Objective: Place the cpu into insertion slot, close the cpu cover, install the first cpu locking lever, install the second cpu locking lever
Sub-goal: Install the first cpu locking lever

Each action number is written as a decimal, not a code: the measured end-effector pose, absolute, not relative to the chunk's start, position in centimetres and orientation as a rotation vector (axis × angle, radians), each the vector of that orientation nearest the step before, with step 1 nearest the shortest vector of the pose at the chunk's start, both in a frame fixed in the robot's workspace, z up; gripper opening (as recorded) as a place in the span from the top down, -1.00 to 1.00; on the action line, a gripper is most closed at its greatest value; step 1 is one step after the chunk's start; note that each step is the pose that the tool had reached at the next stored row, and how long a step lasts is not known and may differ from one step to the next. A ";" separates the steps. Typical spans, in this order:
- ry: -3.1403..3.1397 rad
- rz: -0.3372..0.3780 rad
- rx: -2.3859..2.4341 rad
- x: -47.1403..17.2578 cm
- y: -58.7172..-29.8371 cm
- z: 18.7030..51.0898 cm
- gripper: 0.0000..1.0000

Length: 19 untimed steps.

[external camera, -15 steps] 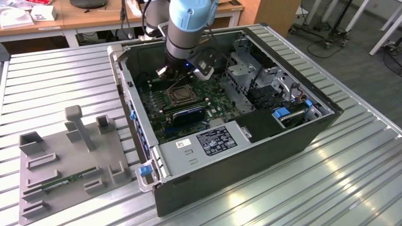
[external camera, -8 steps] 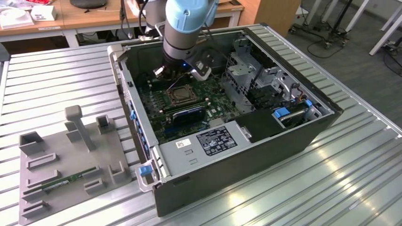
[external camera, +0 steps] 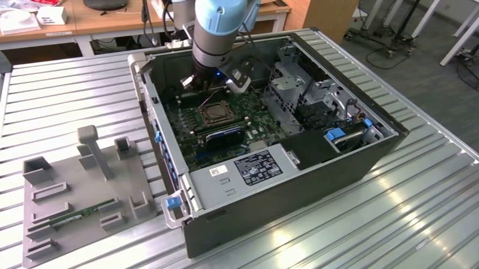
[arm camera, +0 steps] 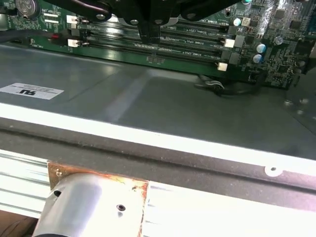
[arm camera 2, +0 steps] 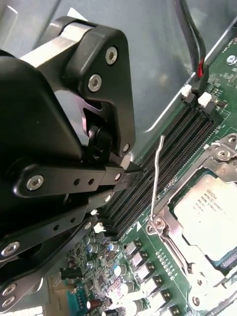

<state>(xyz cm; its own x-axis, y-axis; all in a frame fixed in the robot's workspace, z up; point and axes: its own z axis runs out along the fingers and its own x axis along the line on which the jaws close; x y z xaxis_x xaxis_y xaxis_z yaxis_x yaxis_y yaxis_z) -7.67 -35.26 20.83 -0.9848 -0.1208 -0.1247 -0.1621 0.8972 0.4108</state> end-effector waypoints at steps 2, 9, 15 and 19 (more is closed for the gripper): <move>2.966 0.655 -0.221 -7.6 -35.3 21.0 0.79; 2.965 0.653 -0.204 -7.5 -35.6 21.1 0.79; 2.963 0.649 -0.169 -7.5 -35.8 21.1 0.79; 2.961 0.645 -0.136 -7.5 -35.8 21.1 0.79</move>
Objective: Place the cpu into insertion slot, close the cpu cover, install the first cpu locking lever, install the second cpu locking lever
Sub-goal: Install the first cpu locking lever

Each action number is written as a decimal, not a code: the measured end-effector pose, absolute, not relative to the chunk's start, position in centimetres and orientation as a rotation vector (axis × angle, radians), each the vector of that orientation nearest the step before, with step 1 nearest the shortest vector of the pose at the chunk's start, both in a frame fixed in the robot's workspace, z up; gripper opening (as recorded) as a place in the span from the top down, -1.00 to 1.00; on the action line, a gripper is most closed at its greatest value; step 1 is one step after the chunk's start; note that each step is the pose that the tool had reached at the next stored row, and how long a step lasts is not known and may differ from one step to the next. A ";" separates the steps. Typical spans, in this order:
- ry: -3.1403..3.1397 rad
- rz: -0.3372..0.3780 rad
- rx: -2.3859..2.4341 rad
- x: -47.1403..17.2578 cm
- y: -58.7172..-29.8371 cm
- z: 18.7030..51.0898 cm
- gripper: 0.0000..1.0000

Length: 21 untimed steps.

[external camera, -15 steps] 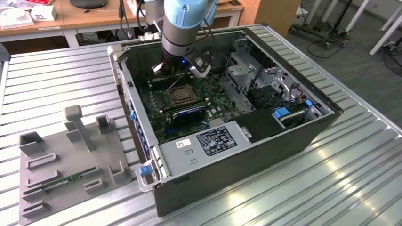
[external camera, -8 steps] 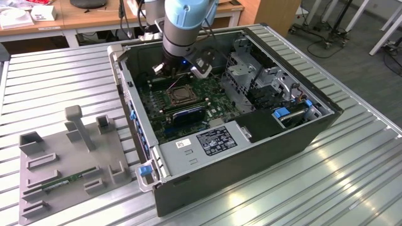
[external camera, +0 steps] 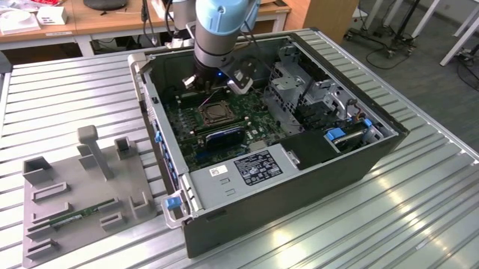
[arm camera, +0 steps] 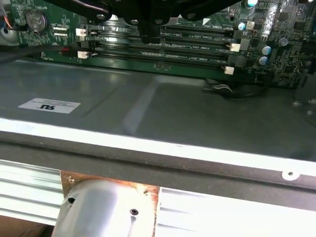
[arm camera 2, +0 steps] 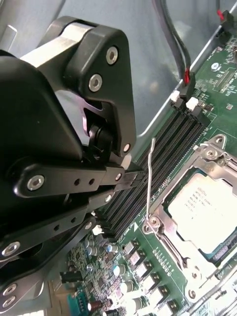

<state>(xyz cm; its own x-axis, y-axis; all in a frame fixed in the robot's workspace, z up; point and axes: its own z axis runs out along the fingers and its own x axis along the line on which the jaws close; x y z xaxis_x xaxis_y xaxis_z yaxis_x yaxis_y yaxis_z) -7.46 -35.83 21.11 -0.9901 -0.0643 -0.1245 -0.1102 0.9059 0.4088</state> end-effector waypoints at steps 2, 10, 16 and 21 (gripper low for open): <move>2.960 0.642 -0.122 -7.5 -35.9 21.1 0.79; 2.959 0.636 -0.097 -7.5 -36.0 21.1 0.79; 2.958 0.636 -0.095 -7.5 -36.1 21.1 0.79; 2.958 0.636 -0.095 -7.5 -36.2 20.9 0.79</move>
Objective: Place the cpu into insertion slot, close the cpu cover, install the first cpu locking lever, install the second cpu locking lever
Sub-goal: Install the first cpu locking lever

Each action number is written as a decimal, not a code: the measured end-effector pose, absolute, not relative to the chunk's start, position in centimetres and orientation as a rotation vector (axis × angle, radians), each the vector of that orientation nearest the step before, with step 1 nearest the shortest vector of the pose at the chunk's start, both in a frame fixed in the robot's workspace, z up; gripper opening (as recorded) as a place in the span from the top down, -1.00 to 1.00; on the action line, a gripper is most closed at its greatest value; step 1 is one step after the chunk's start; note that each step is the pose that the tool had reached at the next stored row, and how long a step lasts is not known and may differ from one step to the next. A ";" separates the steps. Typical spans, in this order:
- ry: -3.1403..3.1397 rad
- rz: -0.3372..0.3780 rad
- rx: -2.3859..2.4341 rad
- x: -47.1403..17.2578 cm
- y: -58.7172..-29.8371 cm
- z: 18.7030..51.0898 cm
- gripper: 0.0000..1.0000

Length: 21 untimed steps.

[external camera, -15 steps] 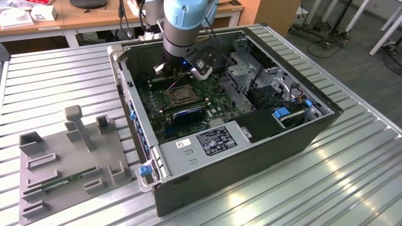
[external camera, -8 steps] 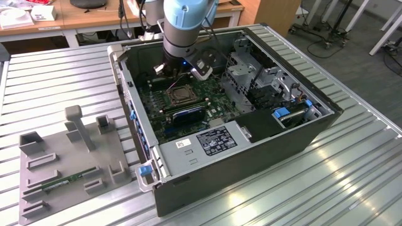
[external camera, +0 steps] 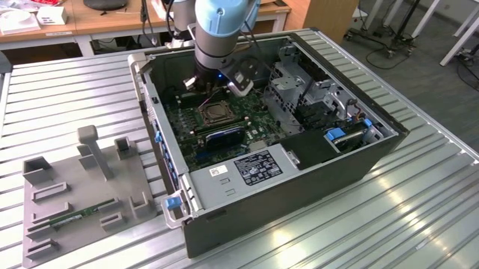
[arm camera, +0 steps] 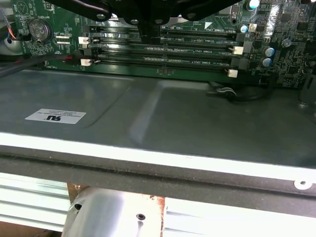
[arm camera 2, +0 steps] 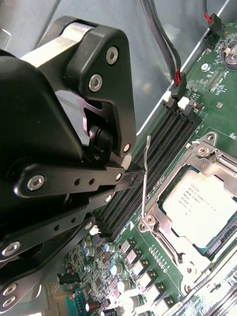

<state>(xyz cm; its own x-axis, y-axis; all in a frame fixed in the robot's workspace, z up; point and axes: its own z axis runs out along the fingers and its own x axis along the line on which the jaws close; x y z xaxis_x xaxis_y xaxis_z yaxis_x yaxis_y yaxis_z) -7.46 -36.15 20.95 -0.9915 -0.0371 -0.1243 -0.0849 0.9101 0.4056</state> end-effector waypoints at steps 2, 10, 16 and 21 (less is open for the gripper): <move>2.959 0.636 -0.095 -7.5 -36.2 20.9 0.79; 2.960 0.631 -0.095 -7.1 -36.1 20.7 0.79; 2.961 0.624 -0.095 -6.9 -36.1 20.5 0.79; 2.963 0.616 -0.096 -6.8 -36.1 20.3 0.79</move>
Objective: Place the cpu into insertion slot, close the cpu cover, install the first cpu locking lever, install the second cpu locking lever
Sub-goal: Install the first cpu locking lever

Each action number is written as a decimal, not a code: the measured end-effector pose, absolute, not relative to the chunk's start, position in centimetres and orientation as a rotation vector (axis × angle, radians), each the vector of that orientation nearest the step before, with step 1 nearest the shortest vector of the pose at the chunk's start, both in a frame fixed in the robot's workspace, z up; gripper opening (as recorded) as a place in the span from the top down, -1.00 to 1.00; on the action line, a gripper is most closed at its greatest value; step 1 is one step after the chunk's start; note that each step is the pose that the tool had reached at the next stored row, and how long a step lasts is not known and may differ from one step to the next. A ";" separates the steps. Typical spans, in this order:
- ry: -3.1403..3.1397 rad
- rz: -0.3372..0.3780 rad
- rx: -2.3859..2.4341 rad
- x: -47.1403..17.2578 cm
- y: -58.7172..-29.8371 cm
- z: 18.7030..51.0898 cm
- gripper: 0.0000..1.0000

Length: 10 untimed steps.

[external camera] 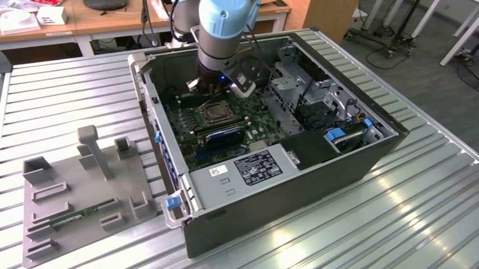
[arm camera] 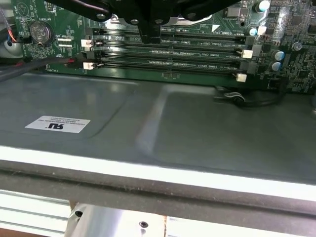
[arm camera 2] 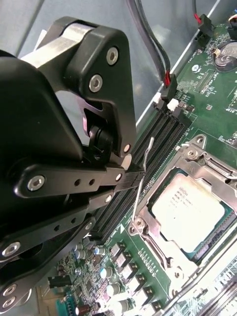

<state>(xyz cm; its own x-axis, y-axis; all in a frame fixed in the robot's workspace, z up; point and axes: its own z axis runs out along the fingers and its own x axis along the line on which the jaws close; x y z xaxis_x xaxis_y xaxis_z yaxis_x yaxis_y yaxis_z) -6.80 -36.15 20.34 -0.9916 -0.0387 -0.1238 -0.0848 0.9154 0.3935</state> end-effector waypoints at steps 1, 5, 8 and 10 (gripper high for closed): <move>2.963 0.614 -0.096 -6.8 -36.1 20.3 0.79; 2.965 0.606 -0.096 -6.7 -36.1 20.1 0.79; 2.967 0.598 -0.097 -6.6 -36.1 20.0 0.79; 2.968 0.596 -0.097 -6.6 -36.2 19.9 0.79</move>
